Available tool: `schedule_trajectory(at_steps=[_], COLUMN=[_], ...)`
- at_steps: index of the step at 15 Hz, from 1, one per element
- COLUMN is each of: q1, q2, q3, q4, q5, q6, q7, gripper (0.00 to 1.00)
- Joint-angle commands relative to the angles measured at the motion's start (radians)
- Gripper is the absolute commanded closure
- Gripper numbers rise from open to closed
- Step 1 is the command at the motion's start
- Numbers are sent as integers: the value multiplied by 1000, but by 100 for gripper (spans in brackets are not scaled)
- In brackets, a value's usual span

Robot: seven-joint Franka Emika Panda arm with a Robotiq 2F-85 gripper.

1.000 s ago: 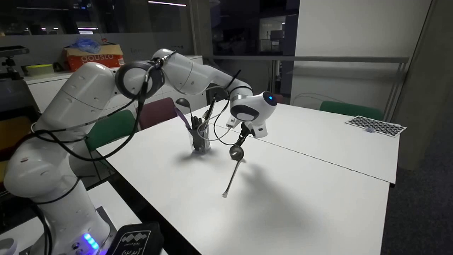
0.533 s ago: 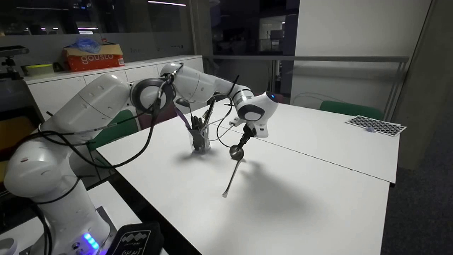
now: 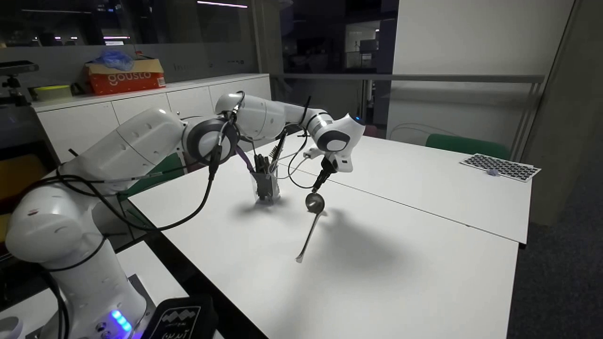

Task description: Pick up the mental object from the table and put it in the cup

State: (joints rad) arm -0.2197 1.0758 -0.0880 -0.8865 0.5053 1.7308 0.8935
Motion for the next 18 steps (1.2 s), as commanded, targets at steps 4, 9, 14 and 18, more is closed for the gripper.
schedule_trajectory(at_steps=[4, 9, 14, 18], q1=[2, 23, 24, 28], q2=[119, 134, 107, 94], q3=[63, 53, 42, 3], q4=[169, 138, 86, 60], q5=[-70, -54, -61, -90], q6=[-111, -88, -72, -68], q7=[67, 50, 21, 26], gripper=[0, 0, 0, 0])
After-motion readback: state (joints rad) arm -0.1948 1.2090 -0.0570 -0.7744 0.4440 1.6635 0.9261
